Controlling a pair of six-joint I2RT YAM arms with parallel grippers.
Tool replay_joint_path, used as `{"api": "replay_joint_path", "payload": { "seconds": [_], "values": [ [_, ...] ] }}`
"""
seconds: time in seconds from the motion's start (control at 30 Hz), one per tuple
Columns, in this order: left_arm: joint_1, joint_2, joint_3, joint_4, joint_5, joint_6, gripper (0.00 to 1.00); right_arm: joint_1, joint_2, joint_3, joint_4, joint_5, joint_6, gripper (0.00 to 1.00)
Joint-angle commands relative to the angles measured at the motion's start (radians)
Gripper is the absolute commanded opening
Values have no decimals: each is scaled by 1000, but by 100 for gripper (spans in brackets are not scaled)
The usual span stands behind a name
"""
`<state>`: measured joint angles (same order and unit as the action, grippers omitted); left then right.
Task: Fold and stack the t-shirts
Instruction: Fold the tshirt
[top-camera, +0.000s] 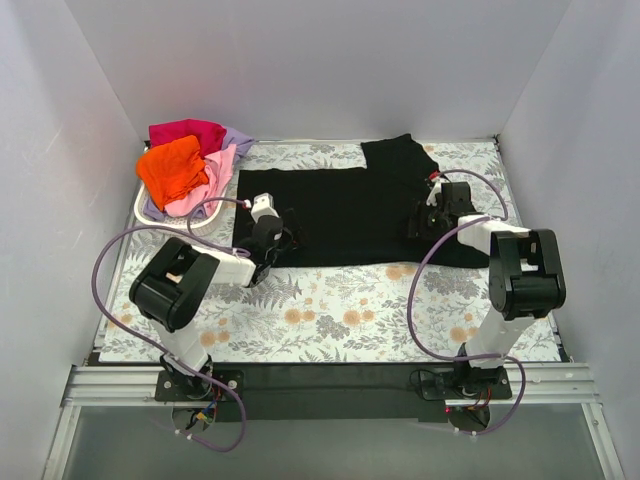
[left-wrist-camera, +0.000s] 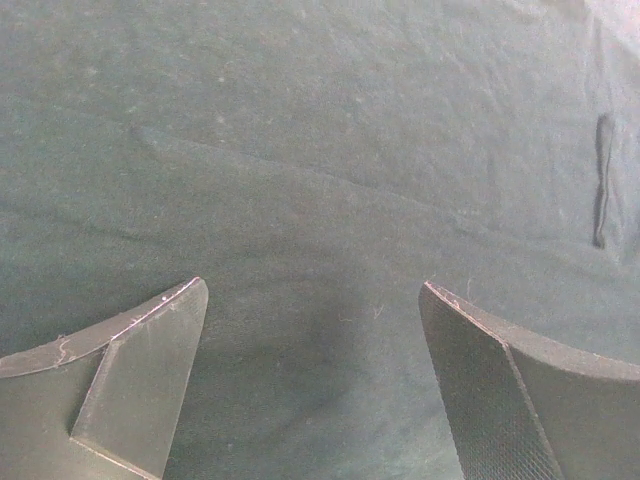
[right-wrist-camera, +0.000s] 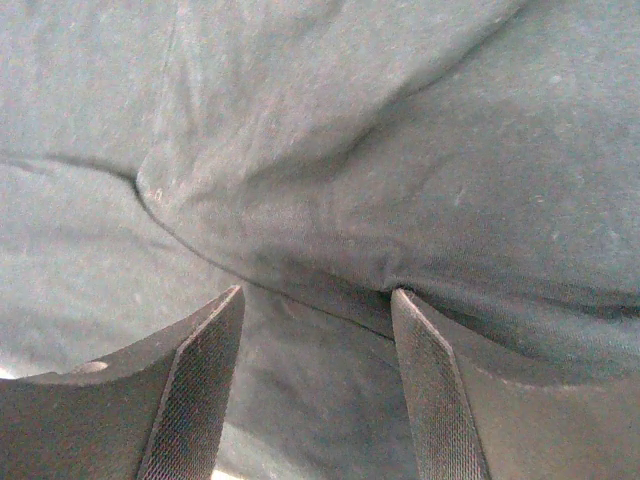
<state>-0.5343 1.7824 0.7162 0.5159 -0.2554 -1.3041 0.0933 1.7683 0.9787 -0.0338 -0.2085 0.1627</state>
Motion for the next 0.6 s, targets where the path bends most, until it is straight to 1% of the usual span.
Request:
{"api": "replay_joint_path", "payload": {
  "seconds": [0.0, 0.27, 0.37, 0.57],
  "values": [
    [-4, 0, -104, -186, 28, -67, 81, 17, -1, -128, -184, -84, 46, 56],
    [-9, -23, -175, -189, 80, -107, 81, 20, -135, -268, -187, -230, 93, 58],
    [-27, -32, -204, -197, 81, -127, 81, 20, -187, -308, -201, -239, 98, 59],
    [-49, -67, -267, -247, 68, -185, 81, 22, -282, -348, -265, -195, 87, 60]
  ]
}}
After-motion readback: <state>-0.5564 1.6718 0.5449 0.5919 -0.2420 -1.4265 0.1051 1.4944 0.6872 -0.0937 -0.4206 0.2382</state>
